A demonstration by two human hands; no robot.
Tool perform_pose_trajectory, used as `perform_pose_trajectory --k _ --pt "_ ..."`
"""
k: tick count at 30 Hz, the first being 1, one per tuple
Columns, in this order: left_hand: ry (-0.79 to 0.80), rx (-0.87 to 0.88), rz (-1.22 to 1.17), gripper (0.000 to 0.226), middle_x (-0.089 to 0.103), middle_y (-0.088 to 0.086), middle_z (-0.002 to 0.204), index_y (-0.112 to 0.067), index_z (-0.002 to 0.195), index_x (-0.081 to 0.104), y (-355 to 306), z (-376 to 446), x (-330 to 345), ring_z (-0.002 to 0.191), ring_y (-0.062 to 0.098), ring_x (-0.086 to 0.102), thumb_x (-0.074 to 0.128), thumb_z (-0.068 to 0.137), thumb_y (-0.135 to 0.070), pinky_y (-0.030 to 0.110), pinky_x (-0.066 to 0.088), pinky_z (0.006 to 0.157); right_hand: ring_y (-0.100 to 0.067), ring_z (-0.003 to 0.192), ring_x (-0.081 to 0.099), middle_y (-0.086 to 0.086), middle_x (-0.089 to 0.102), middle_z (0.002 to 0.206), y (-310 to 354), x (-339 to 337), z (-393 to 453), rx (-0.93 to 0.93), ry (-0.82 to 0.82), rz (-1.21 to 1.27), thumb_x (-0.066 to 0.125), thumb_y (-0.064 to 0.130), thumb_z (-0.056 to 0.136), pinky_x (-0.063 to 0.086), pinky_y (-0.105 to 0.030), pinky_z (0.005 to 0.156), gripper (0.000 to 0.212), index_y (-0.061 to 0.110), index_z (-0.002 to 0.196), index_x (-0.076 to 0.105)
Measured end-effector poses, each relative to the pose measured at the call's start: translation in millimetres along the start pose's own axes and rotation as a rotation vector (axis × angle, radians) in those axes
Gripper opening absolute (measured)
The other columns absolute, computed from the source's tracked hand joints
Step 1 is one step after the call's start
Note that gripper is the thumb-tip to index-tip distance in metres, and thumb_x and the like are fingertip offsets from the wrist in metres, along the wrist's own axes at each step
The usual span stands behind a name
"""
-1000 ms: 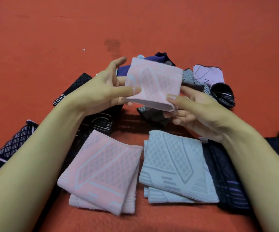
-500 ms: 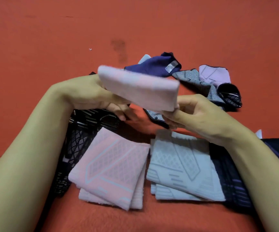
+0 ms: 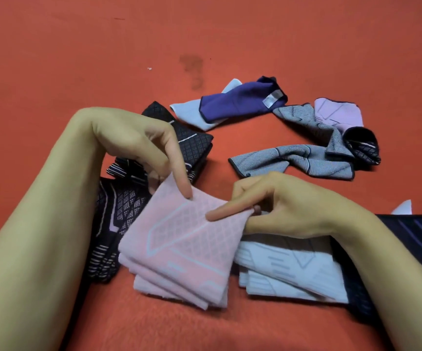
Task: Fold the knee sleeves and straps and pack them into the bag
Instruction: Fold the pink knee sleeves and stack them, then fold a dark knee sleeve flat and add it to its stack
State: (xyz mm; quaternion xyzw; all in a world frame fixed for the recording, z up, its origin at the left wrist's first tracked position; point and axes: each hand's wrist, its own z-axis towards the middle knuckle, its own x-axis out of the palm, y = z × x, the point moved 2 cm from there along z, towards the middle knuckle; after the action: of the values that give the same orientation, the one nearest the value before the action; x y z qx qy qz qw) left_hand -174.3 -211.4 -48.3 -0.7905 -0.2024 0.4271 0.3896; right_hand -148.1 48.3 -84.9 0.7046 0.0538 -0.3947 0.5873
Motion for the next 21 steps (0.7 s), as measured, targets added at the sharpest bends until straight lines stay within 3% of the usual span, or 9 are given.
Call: perform_pose_trajectory --k 2,4,6,10,14,16,18,21 --pt "-0.086 -0.144 0.038 0.071 0.073 0.026 0.077 0.003 0.096 0.080 0.1 0.3 2.6 0.071 0.032 0.069 0.098 0.052 -0.049 0.035 0.052 0.068 -0.020 0.076 0.053 0.003 0.055 0.090 2.9 -0.2 -0.9 0.008 0.008 -0.016 0.070 0.001 0.093 0.041 -0.017 0.071 0.047 0.035 0.125 0.075" --pt "-0.087 -0.238 0.085 0.050 0.075 0.023 0.073 0.005 0.092 0.080 2.6 3.8 12.5 0.072 0.036 0.070 0.097 0.065 -0.033 0.041 0.051 0.072 -0.016 0.079 0.053 0.004 0.055 0.100 6.0 1.0 -1.4 0.013 0.006 -0.028 0.062 -0.003 0.092 0.041 -0.016 0.073 0.054 0.037 0.127 0.074" --pt "-0.135 -0.254 0.108 0.035 0.072 0.021 0.065 0.009 0.092 0.078 -1.7 5.0 16.1 0.064 0.034 0.066 0.086 0.077 -0.023 0.034 0.047 0.063 -0.015 0.084 0.054 0.004 0.055 0.110 8.1 2.0 -1.7 0.036 0.014 -0.023 0.057 0.004 0.089 0.041 -0.016 0.075 0.053 0.037 0.128 0.073" --pt "-0.066 -0.332 0.139 0.033 0.074 0.007 0.064 -0.002 0.101 0.079 -12.9 0.7 12.5 0.057 0.020 0.069 0.083 0.083 -0.029 0.027 0.047 0.058 -0.015 0.093 0.059 -0.001 0.061 0.117 7.6 3.0 -1.2 0.073 0.035 -0.037 0.055 0.012 0.090 0.042 -0.017 0.081 0.050 0.035 0.131 0.071" --pt "-0.068 -0.308 0.152 0.024 0.069 0.003 0.051 0.004 0.100 0.076 -16.8 3.5 18.6 0.040 0.009 0.064 0.075 0.091 -0.019 0.018 0.041 0.036 -0.021 0.110 0.068 0.004 0.071 0.123 8.9 -1.3 -2.6 0.067 -0.018 0.040 0.054 0.006 0.089 0.053 -0.039 0.098 0.058 0.032 0.140 0.062" --pt "0.002 -0.223 0.176 0.029 0.069 -0.003 0.053 0.000 0.098 0.079 -23.0 3.0 14.8 0.040 0.010 0.062 0.070 0.094 -0.028 0.019 0.038 0.035 -0.020 0.104 0.071 0.003 0.075 0.114 7.7 -6.6 -2.6 0.047 -0.112 0.055 0.056 0.005 0.092 0.055 -0.039 0.096 0.050 0.028 0.136 0.066" --pt "0.078 -0.081 0.189 0.034 0.073 -0.011 0.061 -0.005 0.099 0.080 -35.6 1.3 11.5 0.040 0.010 0.058 0.060 0.100 -0.032 0.020 0.037 0.037 -0.012 0.098 0.071 0.006 0.076 0.104 0.3 -15.0 -2.9 0.059 -0.302 0.005 0.057 0.002 0.097 0.056 -0.030 0.091 0.042 0.028 0.125 0.072" --pt "-0.031 0.033 0.139 0.037 0.081 -0.008 0.097 -0.009 0.096 0.081 -37.4 11.5 11.6 0.047 0.015 0.059 0.058 0.102 -0.037 0.022 0.043 0.041 -0.003 0.099 0.066 0.014 0.073 0.101 -18.8 -27.0 -4.7 0.204 -0.549 -0.284 0.059 0.009 0.096 0.049 -0.018 0.089 0.033 0.031 0.116 0.074"
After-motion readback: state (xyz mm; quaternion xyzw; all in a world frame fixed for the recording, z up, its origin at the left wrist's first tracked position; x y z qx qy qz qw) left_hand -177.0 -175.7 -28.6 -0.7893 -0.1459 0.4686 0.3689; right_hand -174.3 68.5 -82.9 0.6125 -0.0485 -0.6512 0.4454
